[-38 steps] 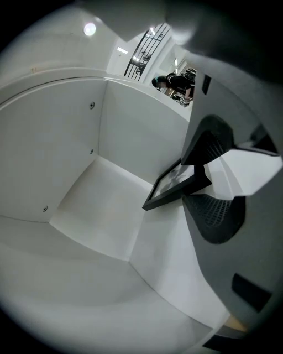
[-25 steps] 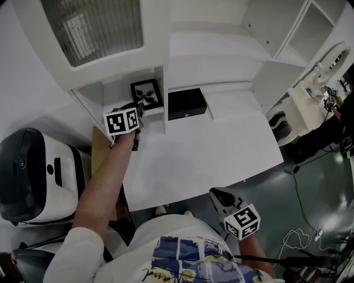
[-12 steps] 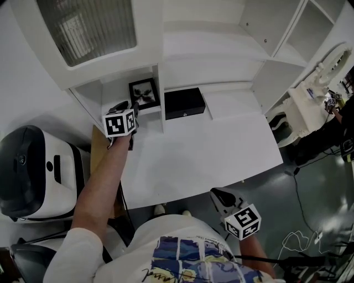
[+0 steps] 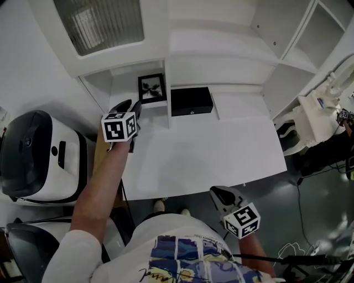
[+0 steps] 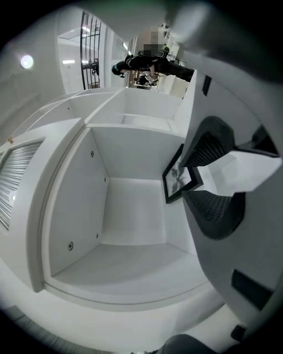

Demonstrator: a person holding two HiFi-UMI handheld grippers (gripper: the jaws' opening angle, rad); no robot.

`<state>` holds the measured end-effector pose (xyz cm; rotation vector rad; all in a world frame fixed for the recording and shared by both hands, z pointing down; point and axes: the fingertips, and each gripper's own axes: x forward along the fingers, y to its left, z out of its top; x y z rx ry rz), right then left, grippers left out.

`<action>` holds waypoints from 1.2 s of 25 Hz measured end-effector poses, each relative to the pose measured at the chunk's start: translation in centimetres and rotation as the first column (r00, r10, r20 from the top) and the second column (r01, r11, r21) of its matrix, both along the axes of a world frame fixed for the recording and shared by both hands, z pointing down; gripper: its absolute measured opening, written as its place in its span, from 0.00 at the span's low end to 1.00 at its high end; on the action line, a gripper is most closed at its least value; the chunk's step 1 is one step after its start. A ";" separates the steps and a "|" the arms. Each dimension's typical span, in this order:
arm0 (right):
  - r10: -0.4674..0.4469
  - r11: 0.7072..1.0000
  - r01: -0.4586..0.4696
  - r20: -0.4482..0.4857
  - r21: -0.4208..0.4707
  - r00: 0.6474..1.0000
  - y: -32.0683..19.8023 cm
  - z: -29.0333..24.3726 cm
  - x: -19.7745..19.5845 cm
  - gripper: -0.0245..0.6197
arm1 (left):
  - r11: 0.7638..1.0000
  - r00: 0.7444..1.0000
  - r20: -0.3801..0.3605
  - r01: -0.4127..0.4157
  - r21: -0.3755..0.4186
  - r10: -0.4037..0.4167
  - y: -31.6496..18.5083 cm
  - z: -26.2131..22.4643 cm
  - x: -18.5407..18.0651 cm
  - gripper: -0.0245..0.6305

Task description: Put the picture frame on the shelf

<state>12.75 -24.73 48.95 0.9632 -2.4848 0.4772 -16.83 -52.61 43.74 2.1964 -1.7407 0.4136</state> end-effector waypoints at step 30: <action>-0.271 0.962 0.271 -0.005 0.042 0.963 2.4 1.8 -3.4 0.09 | 0.914 0.894 -0.224 -0.404 -0.031 0.387 28.1 1.4 12.0 0.06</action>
